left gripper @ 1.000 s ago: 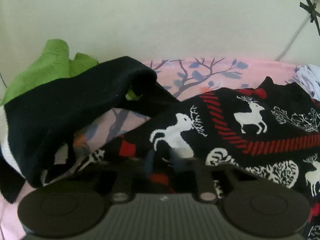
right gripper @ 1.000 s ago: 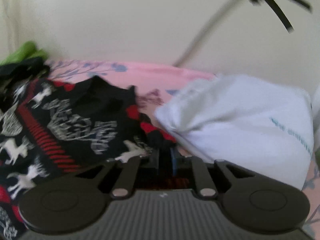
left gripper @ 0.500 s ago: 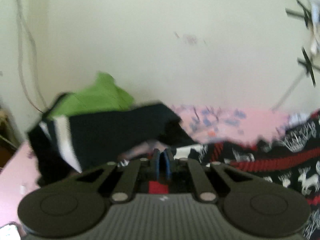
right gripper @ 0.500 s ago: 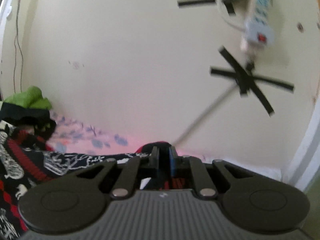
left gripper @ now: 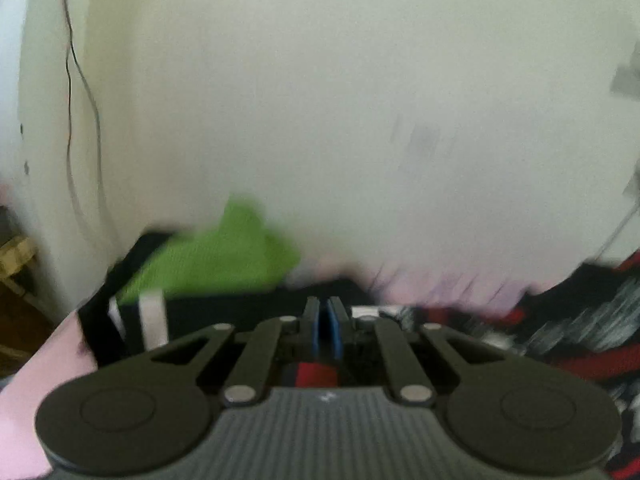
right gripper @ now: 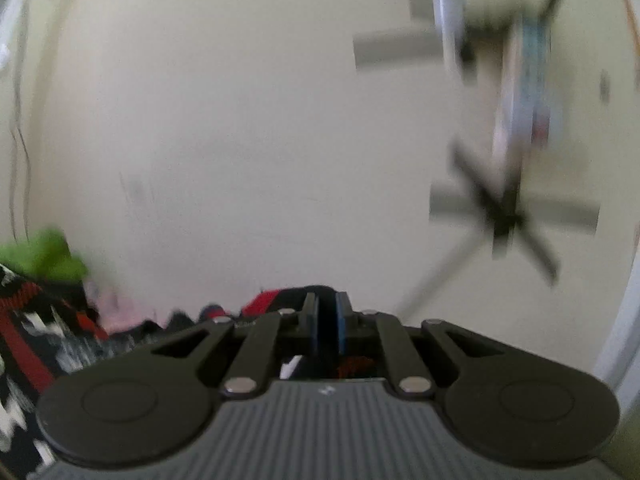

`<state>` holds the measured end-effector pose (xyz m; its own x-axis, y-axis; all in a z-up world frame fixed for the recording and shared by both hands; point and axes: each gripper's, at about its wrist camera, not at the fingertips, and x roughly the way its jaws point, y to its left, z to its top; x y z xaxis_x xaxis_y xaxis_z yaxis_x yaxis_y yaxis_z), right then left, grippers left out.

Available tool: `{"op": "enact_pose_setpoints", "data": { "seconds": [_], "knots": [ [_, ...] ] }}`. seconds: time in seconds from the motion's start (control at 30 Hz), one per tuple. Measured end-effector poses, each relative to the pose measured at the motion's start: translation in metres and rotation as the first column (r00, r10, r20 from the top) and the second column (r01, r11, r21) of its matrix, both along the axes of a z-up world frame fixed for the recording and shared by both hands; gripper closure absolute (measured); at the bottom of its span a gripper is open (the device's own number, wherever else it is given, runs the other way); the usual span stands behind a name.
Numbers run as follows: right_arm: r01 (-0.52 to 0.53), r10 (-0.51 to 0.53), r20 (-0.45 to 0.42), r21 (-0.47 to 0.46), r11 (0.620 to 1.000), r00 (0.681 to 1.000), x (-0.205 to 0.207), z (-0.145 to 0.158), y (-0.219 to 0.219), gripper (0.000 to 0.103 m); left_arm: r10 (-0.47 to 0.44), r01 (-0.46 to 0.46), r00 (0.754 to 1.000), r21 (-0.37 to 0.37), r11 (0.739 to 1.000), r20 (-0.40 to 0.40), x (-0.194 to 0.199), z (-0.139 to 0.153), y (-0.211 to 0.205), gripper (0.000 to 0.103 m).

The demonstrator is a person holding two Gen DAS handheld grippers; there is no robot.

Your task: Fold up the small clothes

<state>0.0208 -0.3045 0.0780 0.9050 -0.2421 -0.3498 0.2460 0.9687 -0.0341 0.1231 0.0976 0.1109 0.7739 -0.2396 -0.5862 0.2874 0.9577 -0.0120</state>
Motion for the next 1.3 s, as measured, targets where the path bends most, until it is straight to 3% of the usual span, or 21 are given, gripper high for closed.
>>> {"op": "enact_pose_setpoints", "data": {
  "seconds": [0.03, 0.1, 0.13, 0.2, 0.3, 0.37, 0.4, 0.43, 0.5, 0.6, 0.7, 0.77, 0.8, 0.83, 0.9, 0.97, 1.03, 1.1, 1.17, 1.23, 1.3],
  "knots": [
    [0.007, -0.004, -0.085, 0.027, 1.0, 0.996, 0.011, -0.021, -0.003, 0.1, 0.007, -0.004, 0.999, 0.056, 0.998, -0.054, 0.009, -0.021, -0.008, 0.097],
    [-0.024, 0.037, -0.289, 0.049, 0.999, 0.957, 0.03, -0.066, -0.004, 0.1, 0.025, -0.001, 0.986, 0.143, 0.99, -0.167, 0.022, -0.057, -0.017, 0.093],
    [-0.039, 0.05, -0.342, 0.039, 0.998, 0.939, 0.031, -0.081, -0.002, 0.099, 0.024, 0.007, 0.98, 0.155, 0.988, -0.197, 0.022, -0.067, -0.019, 0.092],
    [-0.037, 0.045, -0.307, 0.032, 0.999, 0.951, 0.019, -0.084, -0.003, 0.099, 0.002, 0.029, 0.983, 0.168, 0.985, -0.182, 0.013, -0.072, -0.02, 0.091],
    [-0.02, 0.057, -0.201, 0.181, 0.983, 0.978, -0.012, -0.065, -0.025, 0.098, -0.021, 0.048, 0.988, 0.171, 0.984, -0.154, -0.003, -0.061, -0.012, 0.087],
    [0.007, 0.027, -0.161, 0.207, 0.978, 0.987, -0.036, -0.055, -0.035, 0.081, -0.026, 0.048, 0.989, 0.15, 0.988, -0.142, -0.015, -0.052, -0.003, 0.085],
    [0.025, 0.006, -0.148, 0.208, 0.978, 0.989, -0.052, -0.051, -0.04, 0.04, -0.027, 0.045, 0.991, 0.137, 0.99, -0.132, -0.021, -0.048, 0.001, 0.084],
    [0.049, -0.021, -0.136, 0.206, 0.977, 0.991, -0.068, -0.048, -0.043, 0.025, -0.023, 0.038, 0.992, 0.124, 0.992, -0.12, -0.027, -0.043, 0.005, 0.08],
    [0.074, -0.051, -0.12, 0.2, 0.977, 0.992, -0.1, -0.049, -0.044, 0.027, -0.019, 0.029, 0.995, 0.099, 0.995, -0.097, -0.038, -0.032, 0.009, 0.077],
    [0.147, -0.112, -0.172, 0.205, 0.968, 0.979, -0.134, -0.063, -0.047, 0.028, -0.063, 0.068, 0.994, 0.048, 0.997, -0.088, -0.046, -0.018, 0.003, 0.077],
    [0.204, -0.149, -0.195, 0.303, 0.931, 0.969, -0.168, -0.077, -0.049, 0.027, -0.119, 0.122, 0.989, 0.023, 0.992, -0.088, -0.053, -0.013, -0.016, 0.074],
    [0.223, -0.158, -0.202, 0.358, 0.907, 0.966, -0.187, -0.088, -0.044, 0.033, -0.17, 0.17, 0.981, -0.005, 0.985, -0.097, -0.064, -0.014, -0.033, 0.071],
    [0.227, -0.159, -0.206, 0.366, 0.902, 0.965, -0.194, -0.092, -0.038, 0.046, -0.203, 0.202, 0.973, -0.02, 0.979, -0.11, -0.069, -0.018, -0.042, 0.07],
    [0.235, -0.169, -0.205, 0.358, 0.904, 0.964, -0.201, -0.096, -0.031, 0.069, -0.228, 0.226, 0.966, -0.03, 0.974, -0.119, -0.075, -0.023, -0.05, 0.07],
    [0.242, -0.188, -0.2, 0.294, 0.925, 0.962, -0.211, -0.094, -0.02, 0.099, -0.27, 0.265, 0.952, -0.052, 0.963, -0.143, -0.089, -0.036, -0.063, 0.07],
    [0.262, -0.221, -0.168, 0.291, 0.92, 0.961, -0.224, -0.081, -0.023, 0.1, -0.292, 0.282, 0.939, -0.079, 0.956, -0.179, -0.1, -0.05, -0.072, 0.07],
    [0.368, -0.352, -0.118, 0.167, 0.915, 0.929, -0.239, -0.061, -0.035, 0.1, -0.302, 0.288, 0.931, -0.096, 0.953, -0.207, -0.107, -0.063, -0.076, 0.069],
    [0.493, -0.49, -0.055, 0.116, 0.862, 0.87, -0.26, -0.038, -0.058, 0.1, -0.302, 0.292, 0.93, -0.076, 0.953, -0.209, -0.114, -0.073, -0.081, 0.065],
    [0.554, -0.556, -0.028, 0.134, 0.821, 0.831, -0.276, -0.021, -0.077, 0.1, -0.3, 0.296, 0.932, -0.048, 0.954, -0.203, -0.12, -0.08, -0.081, 0.061],
    [0.527, -0.535, -0.014, 0.199, 0.827, 0.845, -0.284, -0.012, -0.084, 0.1, -0.301, 0.3, 0.936, -0.035, 0.953, -0.183, -0.124, -0.084, -0.081, 0.057],
    [0.511, -0.518, -0.006, 0.178, 0.841, 0.855, -0.281, -0.007, -0.076, 0.1, -0.31, 0.311, 0.939, -0.018, 0.95, -0.148, -0.129, -0.088, -0.084, 0.051]
  ]
}}
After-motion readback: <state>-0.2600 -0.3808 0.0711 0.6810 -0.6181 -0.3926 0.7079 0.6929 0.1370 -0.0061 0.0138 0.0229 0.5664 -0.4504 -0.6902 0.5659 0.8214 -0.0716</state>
